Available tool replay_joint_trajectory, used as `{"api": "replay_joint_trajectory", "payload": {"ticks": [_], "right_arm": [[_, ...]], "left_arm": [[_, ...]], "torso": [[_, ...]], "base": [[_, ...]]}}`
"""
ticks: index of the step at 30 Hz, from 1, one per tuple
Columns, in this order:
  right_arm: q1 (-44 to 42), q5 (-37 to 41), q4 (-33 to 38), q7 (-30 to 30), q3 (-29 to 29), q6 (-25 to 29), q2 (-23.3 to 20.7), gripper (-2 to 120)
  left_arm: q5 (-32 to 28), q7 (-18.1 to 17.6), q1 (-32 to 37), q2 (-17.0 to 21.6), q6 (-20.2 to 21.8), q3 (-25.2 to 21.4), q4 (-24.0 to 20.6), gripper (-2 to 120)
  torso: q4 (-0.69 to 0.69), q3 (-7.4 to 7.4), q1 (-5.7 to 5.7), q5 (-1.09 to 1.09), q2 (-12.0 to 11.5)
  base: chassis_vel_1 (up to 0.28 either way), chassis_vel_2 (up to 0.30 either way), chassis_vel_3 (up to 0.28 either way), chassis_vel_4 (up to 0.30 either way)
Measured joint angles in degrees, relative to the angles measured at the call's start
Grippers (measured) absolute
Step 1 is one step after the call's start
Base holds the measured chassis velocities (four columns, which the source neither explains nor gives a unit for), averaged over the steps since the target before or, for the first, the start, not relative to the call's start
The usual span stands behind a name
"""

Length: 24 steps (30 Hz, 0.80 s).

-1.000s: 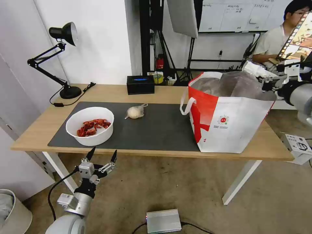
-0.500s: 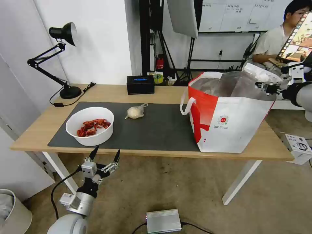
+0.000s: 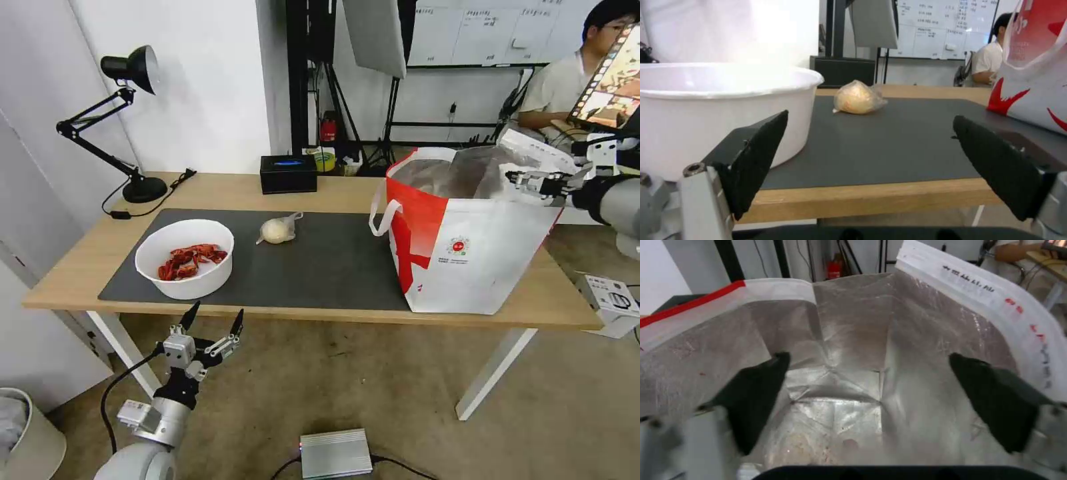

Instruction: Pick up the trash from the table and place it into the takeout bag.

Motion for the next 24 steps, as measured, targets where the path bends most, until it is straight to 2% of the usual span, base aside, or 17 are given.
{"api": "replay_joint_trajectory", "payload": {"ticks": [8,10,14,17,18,19,20,23,24], "right_arm": [[-0.99,-3.81,-0.45,-2.44,-0.46,3.39,2.03,100],[-1.32,-7.06,-0.90,-5.53,-1.17,7.63,3.13,100],[-1.41,-8.76,-1.04,-7.46,-1.65,11.16,4.12,100],[-2.57,-13.71,-1.05,-12.76,-2.00,17.41,6.00,100],[-2.57,-13.71,-1.05,-12.76,-2.00,17.41,6.00,100],[-3.48,-15.80,-0.73,-14.92,-1.75,19.75,6.77,100],[-3.48,-15.80,-0.73,-14.92,-1.75,19.75,6.77,100],[-6.64,-22.41,0.87,-20.03,-0.13,26.42,9.60,100],[-6.64,-22.41,0.87,-20.03,-0.13,26.42,9.60,100]], "left_arm": [[0.09,0.08,-0.62,0.09,0.07,0.19,0.61,100],[0.25,0.10,-0.86,0.16,0.11,0.17,0.82,100],[-0.11,0.11,-0.89,0.28,0.34,0.14,0.75,100],[-0.72,0.09,-0.71,0.75,1.05,0.03,0.21,100],[-0.72,0.09,-0.71,0.75,1.05,0.03,0.21,100],[-0.78,0.07,-0.75,0.82,1.18,-0.13,0.17,100],[-0.78,0.07,-0.75,0.82,1.18,-0.13,0.17,100],[-0.87,-0.10,-1.00,0.78,1.58,-0.50,-0.08,100],[-0.87,-0.10,-1.00,0.78,1.58,-0.50,-0.08,100]], "torso": [[0.00,0.00,0.00,0.00,0.00],[0.00,0.00,0.00,0.00,0.00],[0.00,0.00,0.00,0.00,0.00],[0.00,0.00,0.00,0.00,0.00],[0.00,0.00,0.00,0.00,0.00],[0.00,0.00,0.00,0.00,0.00],[0.00,0.00,0.00,0.00,0.00],[-0.01,0.00,0.00,0.00,0.00],[-0.01,0.00,0.00,0.00,0.00]], "base": [[0.000,0.000,0.000,0.000],[0.000,0.000,0.000,0.000],[0.000,0.000,0.000,0.000],[0.000,0.000,0.000,0.000],[0.000,0.000,0.000,0.000],[0.000,0.000,0.000,0.000],[0.000,0.000,0.000,0.000],[0.000,0.000,0.000,0.000],[0.000,0.000,0.000,0.000]]}}
